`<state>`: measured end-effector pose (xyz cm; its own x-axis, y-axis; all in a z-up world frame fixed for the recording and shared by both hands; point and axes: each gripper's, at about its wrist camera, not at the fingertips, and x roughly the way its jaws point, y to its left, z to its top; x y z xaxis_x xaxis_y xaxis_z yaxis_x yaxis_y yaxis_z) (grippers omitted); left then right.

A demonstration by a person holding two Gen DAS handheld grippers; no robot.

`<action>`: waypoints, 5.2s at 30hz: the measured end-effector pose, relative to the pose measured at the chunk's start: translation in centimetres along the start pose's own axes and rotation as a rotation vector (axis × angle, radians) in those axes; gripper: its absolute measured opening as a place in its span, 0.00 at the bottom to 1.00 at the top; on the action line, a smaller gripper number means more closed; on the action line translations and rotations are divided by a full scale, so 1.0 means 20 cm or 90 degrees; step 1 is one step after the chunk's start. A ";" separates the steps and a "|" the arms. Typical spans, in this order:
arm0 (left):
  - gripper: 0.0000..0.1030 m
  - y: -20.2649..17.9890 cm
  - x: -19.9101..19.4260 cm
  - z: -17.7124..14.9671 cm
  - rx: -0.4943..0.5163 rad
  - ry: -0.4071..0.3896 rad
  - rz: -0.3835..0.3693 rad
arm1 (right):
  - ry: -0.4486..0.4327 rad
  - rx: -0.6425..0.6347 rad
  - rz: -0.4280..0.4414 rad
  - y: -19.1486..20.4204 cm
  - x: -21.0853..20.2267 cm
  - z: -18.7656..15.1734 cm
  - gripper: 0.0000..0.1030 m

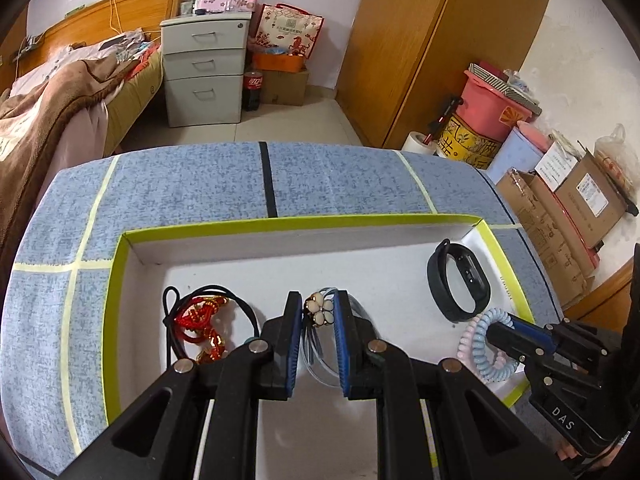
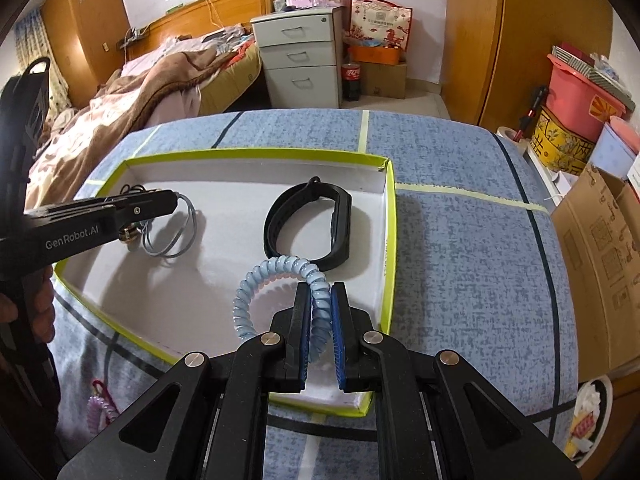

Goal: Organize jewelry
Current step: 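Open both tools to release the grey cord and blue coil into the lid, then move both tools back toward the purple coil and black clips, then grasp the black hair tie with pink bead with the right tool, then grasp the purple coil hair tie with the left tool while the right tool holds the black tie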

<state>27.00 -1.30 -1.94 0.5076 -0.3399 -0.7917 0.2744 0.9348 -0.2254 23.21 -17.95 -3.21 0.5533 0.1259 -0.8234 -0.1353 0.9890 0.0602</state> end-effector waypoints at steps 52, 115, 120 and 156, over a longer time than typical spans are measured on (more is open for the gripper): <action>0.49 -0.02 -0.45 -0.31 0.016 -0.072 0.013 | -0.079 0.013 0.032 0.06 -0.31 -0.17 0.40; 0.55 0.04 -0.57 -0.88 -0.083 -0.031 -0.038 | 0.008 -0.089 0.161 0.36 -0.24 -0.53 0.26; 0.55 0.04 -0.56 -0.87 -0.085 -0.027 -0.038 | 0.003 -0.082 0.142 0.34 -0.26 -0.54 0.09; 0.29 -0.17 -0.41 -0.76 0.052 -0.016 0.112 | -0.079 0.036 0.136 0.08 -0.42 -0.56 0.05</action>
<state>9.50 -0.21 -3.29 0.5730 -0.1759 -0.8005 0.2454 0.9687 -0.0372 9.19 -18.32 -2.43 0.6142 0.3372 -0.7135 -0.2155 0.9414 0.2594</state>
